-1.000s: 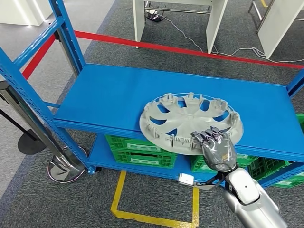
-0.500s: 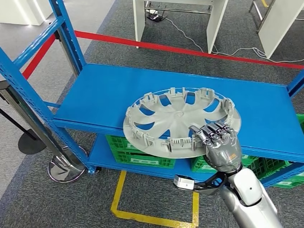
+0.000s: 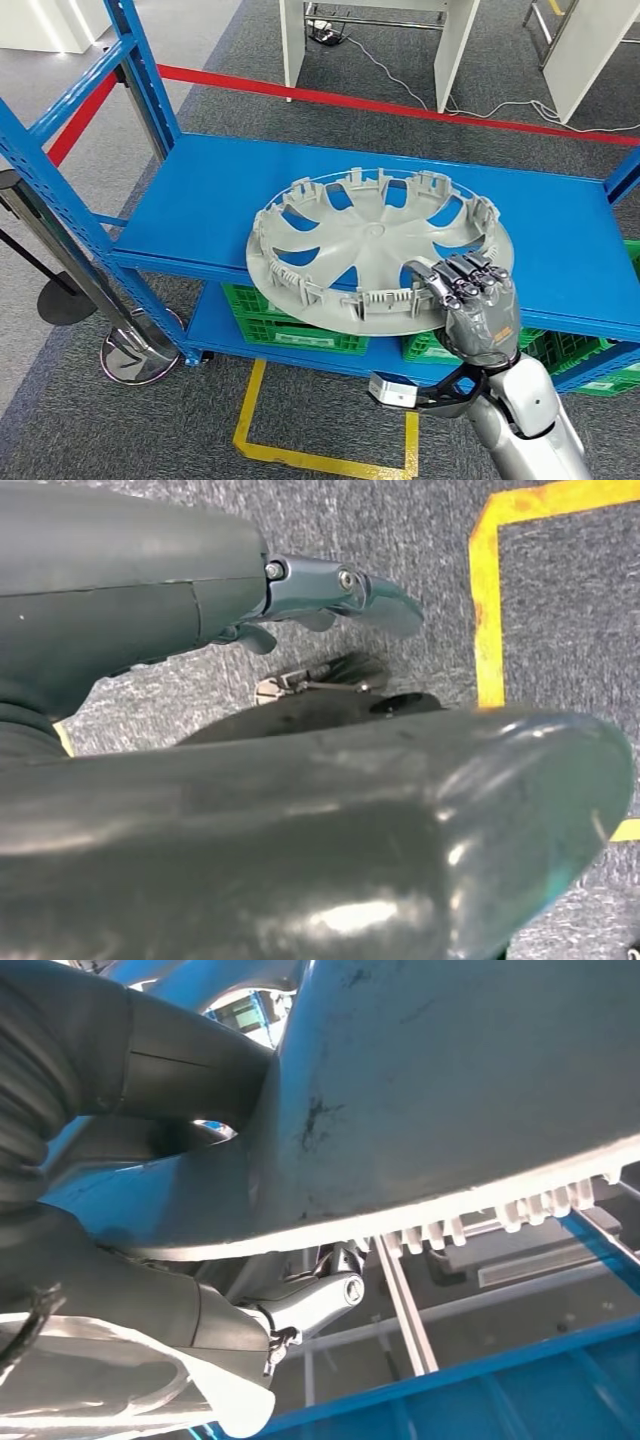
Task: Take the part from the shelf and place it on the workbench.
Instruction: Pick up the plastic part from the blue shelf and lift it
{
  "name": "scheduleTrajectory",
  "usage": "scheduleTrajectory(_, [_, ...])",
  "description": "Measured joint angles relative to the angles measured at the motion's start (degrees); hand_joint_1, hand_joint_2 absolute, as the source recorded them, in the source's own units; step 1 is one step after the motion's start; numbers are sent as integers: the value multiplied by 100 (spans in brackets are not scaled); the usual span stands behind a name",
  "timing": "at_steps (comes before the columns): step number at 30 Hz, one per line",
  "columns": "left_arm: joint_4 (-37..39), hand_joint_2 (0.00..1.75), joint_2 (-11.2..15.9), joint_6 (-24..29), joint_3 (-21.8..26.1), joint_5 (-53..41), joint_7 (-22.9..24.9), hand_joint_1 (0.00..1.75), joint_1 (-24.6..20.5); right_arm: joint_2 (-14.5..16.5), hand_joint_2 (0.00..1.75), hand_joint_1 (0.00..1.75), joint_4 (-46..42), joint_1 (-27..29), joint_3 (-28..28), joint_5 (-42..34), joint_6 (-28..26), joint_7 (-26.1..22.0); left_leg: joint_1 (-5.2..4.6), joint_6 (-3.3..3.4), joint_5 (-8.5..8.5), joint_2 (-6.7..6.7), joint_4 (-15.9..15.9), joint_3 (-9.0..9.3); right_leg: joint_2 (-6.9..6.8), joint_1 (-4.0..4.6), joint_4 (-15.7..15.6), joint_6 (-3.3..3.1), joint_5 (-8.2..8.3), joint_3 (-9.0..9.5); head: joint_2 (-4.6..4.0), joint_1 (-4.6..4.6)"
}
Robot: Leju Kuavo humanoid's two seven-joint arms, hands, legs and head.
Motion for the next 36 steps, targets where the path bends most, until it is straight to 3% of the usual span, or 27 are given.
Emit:
scheduleTrajectory(15, [20,0,-91,291,-2,71,55,0,-18,227,175,175,-288,33,-305,-285,2,-411,2,0,0,0,-1,0,1,1,0,0,0,-1,0,0])
scheduleTrajectory(26, [-409,0,37,803,-8,-263,160,0,-28,480,175,175,-458,148,-605,-441,2,-737,1,0,0,0,0,-2,0,1,-3,0,0,-1,0,-1])
scheduleTrajectory(36, [-617,0,108,957,-11,-286,219,0,-40,603,175,175,-576,168,-764,-469,2,-729,1,0,0,0,-1,-2,1,1,-3,0,0,0,0,0])
